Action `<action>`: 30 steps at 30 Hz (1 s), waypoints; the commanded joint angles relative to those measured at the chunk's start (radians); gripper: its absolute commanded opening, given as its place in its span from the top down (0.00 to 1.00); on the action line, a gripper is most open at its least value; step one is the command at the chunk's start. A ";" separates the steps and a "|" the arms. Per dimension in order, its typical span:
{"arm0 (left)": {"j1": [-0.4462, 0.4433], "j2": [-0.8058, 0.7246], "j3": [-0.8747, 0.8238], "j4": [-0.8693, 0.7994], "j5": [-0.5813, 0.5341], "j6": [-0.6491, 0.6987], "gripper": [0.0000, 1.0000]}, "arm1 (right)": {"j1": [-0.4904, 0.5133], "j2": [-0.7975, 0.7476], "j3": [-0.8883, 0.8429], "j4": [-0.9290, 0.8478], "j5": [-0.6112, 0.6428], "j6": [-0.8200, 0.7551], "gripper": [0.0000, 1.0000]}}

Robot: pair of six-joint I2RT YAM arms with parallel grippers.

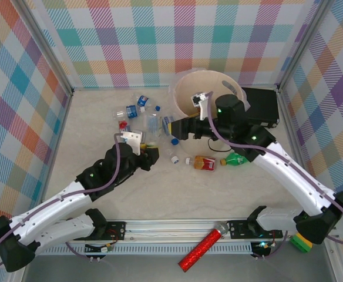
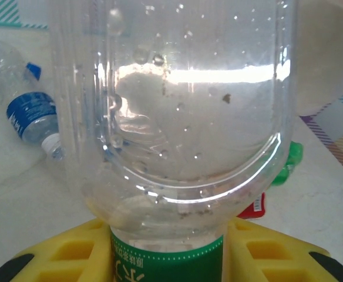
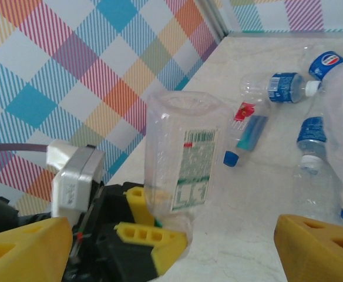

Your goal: Put the plastic bottles in the bin

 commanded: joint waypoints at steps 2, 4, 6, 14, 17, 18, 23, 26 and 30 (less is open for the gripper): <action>-0.028 -0.058 -0.014 -0.011 0.035 0.058 0.62 | 0.039 0.072 0.085 -0.015 -0.022 -0.014 0.12; -0.033 -0.076 -0.018 -0.017 0.045 0.058 0.62 | 0.050 0.107 0.103 -0.018 -0.030 -0.012 0.13; -0.040 -0.088 -0.019 -0.023 0.052 0.059 0.62 | 0.060 0.147 0.128 -0.022 -0.048 -0.008 0.15; -0.056 -0.127 -0.023 -0.041 0.100 0.073 0.62 | 0.103 0.265 0.221 -0.054 -0.086 -0.014 0.18; -0.058 -0.138 -0.021 -0.055 0.107 0.074 0.62 | 0.112 0.294 0.243 -0.059 -0.102 -0.014 0.21; -0.058 -0.142 -0.021 -0.060 0.108 0.076 0.62 | 0.113 0.303 0.248 -0.059 -0.109 -0.013 0.24; -0.058 -0.163 -0.030 -0.073 0.104 0.075 0.61 | 0.120 0.317 0.262 -0.060 -0.125 -0.011 0.41; -0.058 -0.166 -0.035 -0.077 0.101 0.073 0.58 | 0.120 0.304 0.255 -0.050 -0.117 -0.009 0.45; -0.058 -0.164 -0.037 -0.077 0.081 0.065 0.38 | 0.120 0.271 0.240 -0.040 -0.080 -0.008 0.46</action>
